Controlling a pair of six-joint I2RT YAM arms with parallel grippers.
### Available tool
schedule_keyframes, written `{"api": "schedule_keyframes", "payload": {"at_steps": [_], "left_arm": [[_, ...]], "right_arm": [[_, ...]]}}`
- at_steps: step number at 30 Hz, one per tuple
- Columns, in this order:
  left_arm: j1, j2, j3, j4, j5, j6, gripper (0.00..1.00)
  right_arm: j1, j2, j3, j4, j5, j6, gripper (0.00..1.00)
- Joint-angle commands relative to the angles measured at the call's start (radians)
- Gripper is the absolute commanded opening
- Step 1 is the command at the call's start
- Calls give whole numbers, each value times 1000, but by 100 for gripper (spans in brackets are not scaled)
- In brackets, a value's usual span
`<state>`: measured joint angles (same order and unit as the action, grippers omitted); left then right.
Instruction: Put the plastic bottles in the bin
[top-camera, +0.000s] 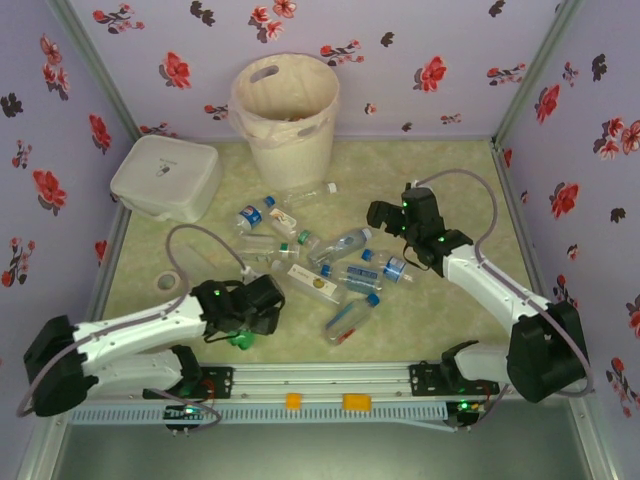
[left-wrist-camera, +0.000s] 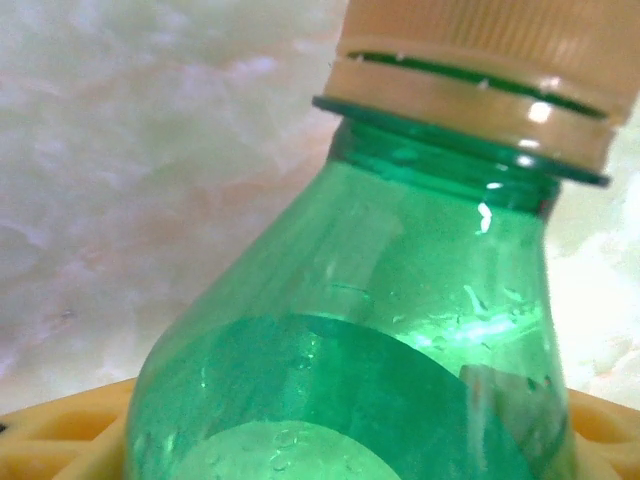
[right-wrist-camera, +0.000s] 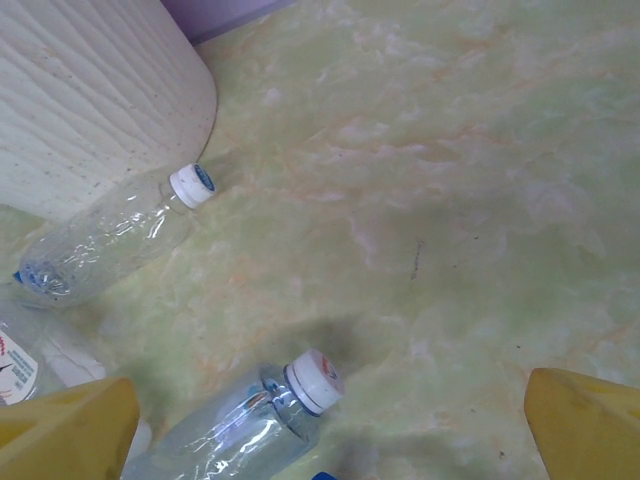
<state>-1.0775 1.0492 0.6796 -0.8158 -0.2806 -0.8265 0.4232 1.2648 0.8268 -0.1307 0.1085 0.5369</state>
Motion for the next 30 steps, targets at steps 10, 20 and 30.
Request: {"api": "schedule_keyframes", "payload": {"at_steps": [10,20,30], "left_arm": [[226,-244,149,-22,-121,-17,30],[349,-191,362,206,-125,222,29],[362,-12,493,679,-61,475,29]], "right_arm": [[-9,-14,-29,33,-27,20,100],[-10,-20,-47,43,-73,17,99],[-8,40,-40,59,-164,11,100]]}}
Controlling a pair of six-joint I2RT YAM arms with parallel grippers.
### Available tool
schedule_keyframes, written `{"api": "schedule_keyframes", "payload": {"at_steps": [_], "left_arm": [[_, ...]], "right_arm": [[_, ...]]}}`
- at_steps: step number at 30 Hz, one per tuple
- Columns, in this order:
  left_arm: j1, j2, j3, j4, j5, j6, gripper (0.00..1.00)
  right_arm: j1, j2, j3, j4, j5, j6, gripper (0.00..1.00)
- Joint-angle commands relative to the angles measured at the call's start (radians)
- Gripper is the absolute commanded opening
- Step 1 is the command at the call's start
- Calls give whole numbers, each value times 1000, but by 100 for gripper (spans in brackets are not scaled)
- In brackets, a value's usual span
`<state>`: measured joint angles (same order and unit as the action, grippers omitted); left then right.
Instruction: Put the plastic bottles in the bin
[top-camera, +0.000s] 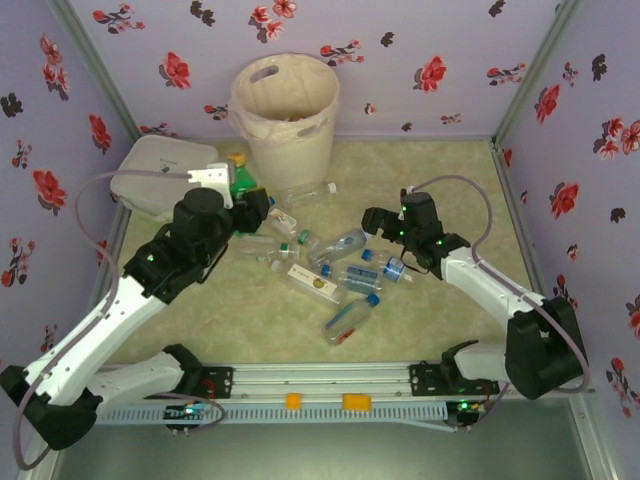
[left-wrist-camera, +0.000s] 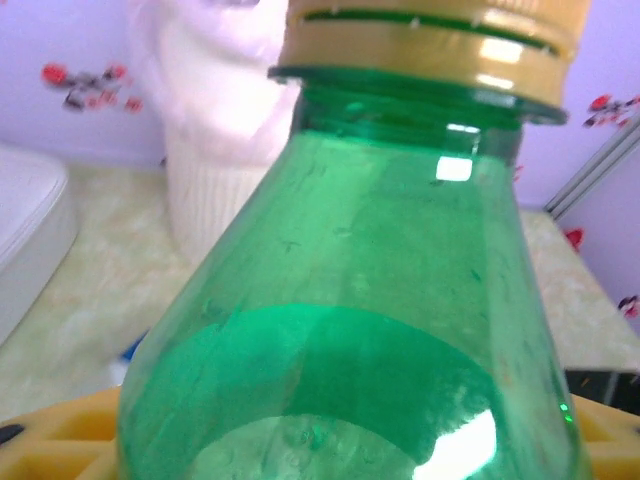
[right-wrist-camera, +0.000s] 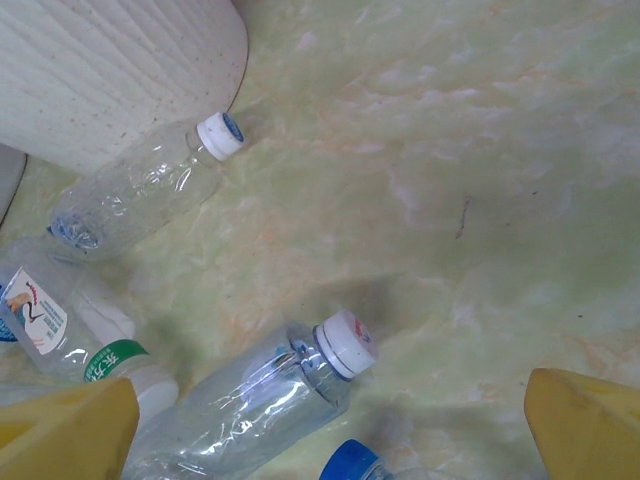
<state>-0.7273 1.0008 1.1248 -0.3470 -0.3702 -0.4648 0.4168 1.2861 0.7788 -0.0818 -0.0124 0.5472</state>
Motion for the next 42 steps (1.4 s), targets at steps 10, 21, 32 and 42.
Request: {"api": "schedule_keyframes", "payload": {"at_steps": [10,21,32,42], "left_arm": [[112,325,253,489,199,228,29],[203,785,752,493,307,311,29],[206,1118,1043,471,266,378,28],[209,1190,1057,424,221,426,29]], "right_arm": [[0,30,10,8,-92,8,100],[11,10,-7,-39,-81,10,100],[17,-4,-30,-90,-68,-14,100],[17,-12,-28,-111,-49,-25,100]]}}
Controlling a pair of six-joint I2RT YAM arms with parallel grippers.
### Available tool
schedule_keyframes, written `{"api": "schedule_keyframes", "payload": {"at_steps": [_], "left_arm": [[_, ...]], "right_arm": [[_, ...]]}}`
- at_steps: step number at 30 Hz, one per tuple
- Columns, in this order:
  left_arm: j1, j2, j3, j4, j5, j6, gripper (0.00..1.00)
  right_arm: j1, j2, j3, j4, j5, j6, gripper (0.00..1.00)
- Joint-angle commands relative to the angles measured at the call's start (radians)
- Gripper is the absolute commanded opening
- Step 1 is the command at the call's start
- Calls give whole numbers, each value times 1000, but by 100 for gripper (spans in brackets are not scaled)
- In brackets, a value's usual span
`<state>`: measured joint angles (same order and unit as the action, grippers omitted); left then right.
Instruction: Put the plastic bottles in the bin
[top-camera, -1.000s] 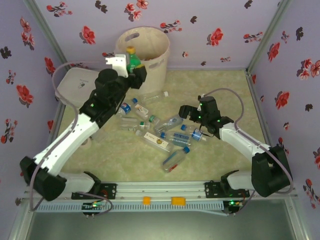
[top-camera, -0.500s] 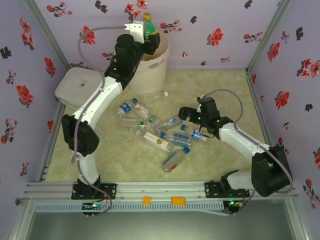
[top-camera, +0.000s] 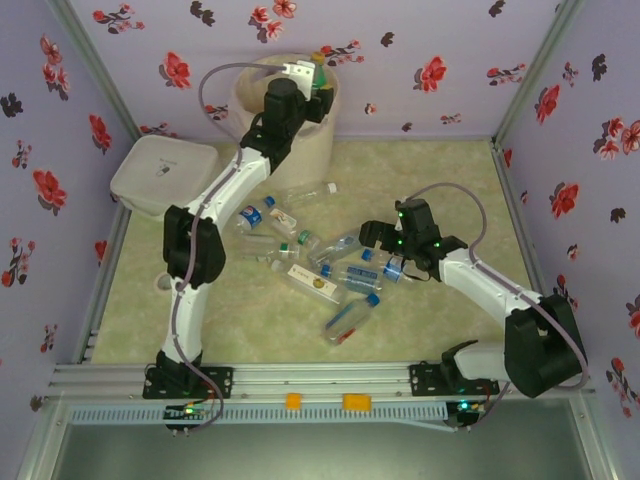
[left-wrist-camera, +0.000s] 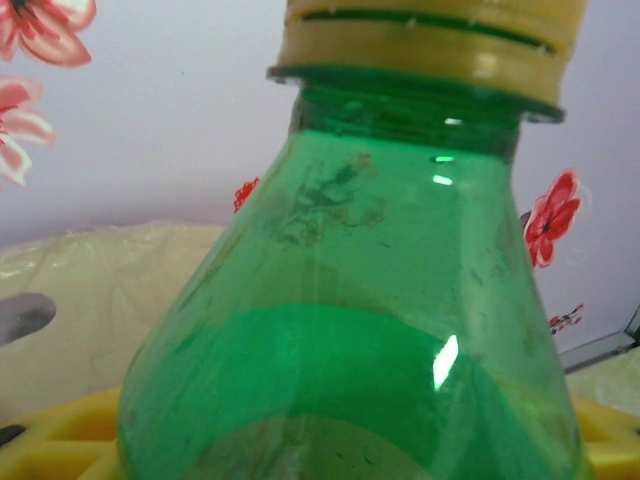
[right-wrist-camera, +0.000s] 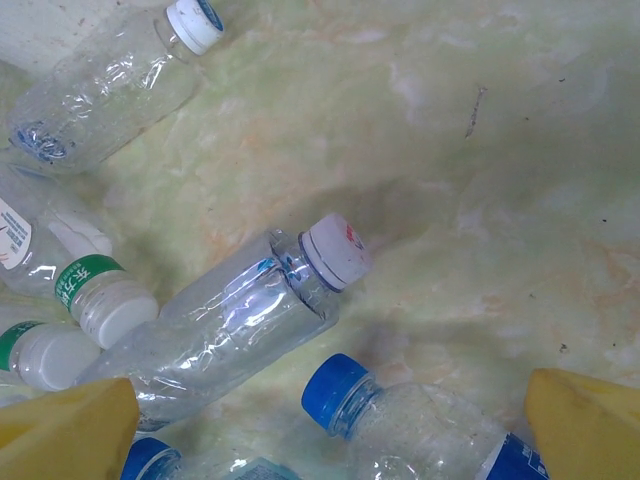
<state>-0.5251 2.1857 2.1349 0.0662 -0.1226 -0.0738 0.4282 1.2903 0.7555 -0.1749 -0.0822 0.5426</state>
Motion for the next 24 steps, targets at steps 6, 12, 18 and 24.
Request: {"api": "schedule_keyframes", "payload": {"at_steps": [6,12,18,24], "left_arm": [[9,13,58,-3,-28,35,52],[10,-12,82,-40,-28,34,99],[9,-148,2,-89,-10,-15,100],[7,-426,-335,-30,114,-117,100]], "right_arm": [[6,-5,13,-36,21,-30,100],[7,-4,35,-66,33,-46,100],[6,19,71,-112,64,-78,100],[6,79,168,-244,119,-141,100]]}}
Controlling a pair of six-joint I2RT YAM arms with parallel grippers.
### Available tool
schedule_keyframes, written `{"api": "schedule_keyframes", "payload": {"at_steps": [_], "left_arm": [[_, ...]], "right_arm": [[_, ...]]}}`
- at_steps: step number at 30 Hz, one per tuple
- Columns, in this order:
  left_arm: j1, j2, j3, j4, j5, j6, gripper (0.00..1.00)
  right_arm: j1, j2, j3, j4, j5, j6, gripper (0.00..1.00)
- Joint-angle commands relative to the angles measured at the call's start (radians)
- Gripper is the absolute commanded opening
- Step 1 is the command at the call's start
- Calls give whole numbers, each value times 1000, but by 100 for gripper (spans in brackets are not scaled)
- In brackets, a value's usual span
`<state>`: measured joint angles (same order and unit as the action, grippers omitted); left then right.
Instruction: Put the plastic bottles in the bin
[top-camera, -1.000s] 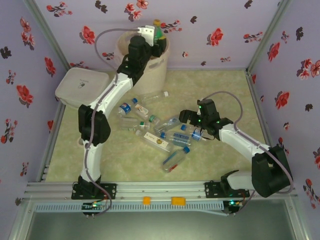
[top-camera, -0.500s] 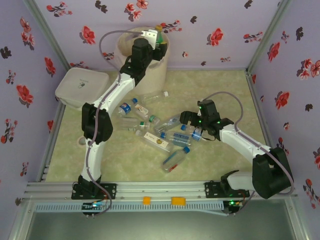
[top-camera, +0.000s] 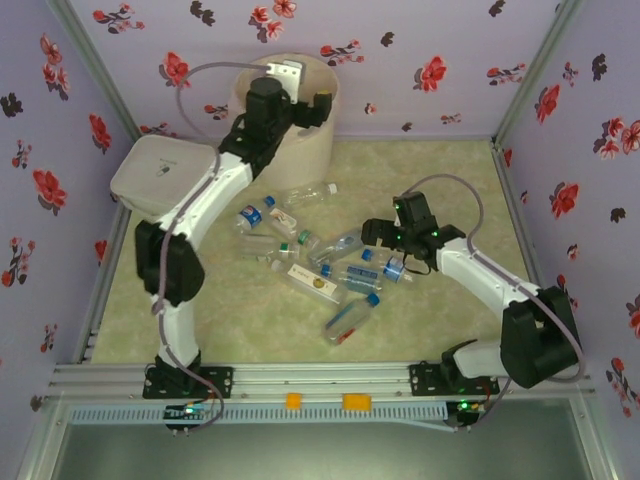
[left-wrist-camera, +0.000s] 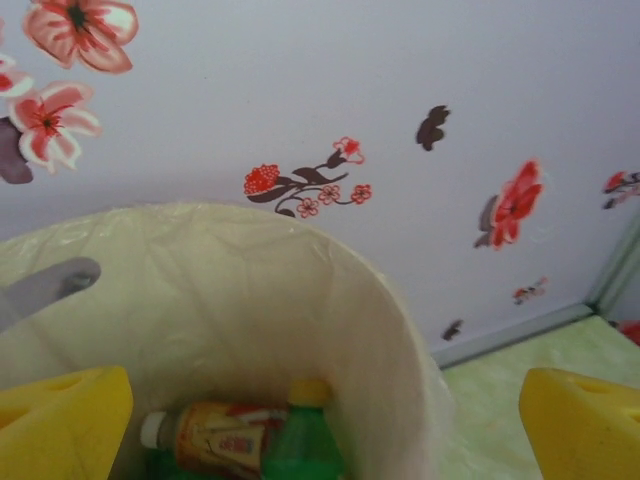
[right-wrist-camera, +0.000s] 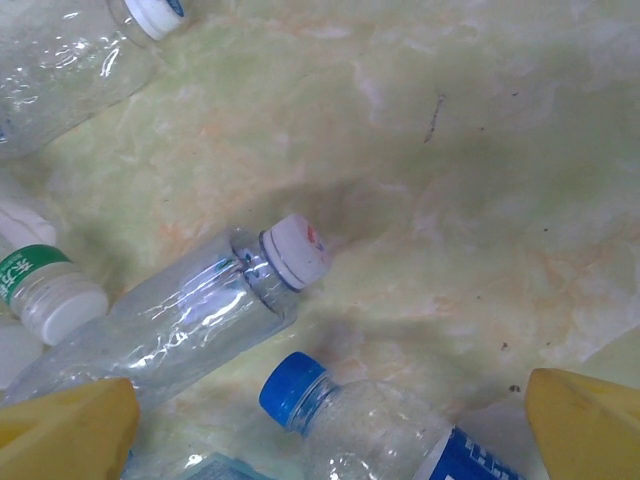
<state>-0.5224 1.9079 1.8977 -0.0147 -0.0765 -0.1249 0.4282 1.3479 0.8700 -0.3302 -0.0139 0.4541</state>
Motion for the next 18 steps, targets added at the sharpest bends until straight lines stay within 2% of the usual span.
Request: {"api": "schedule_keyframes", "payload": {"at_steps": [1,6,10,14,18], "left_arm": [[2,-204,-177,80,84,-83,100],[-11,-452,-514,177,157,-208,100],[-37,-621,-785,269,165,-318,100],[-43,-715,-961,288,155,-412,100],[-45,-728,-1084,279,144,-505,100]], "right_arm": [[6,30,67,-110,53,-62,100],[8,41,112,-207,30,-89,100],[10,45,122,-297,8,-101,100],[14,33,89,-329,-9,-77,100],[15,15,64,-358,34,-66,99]]}}
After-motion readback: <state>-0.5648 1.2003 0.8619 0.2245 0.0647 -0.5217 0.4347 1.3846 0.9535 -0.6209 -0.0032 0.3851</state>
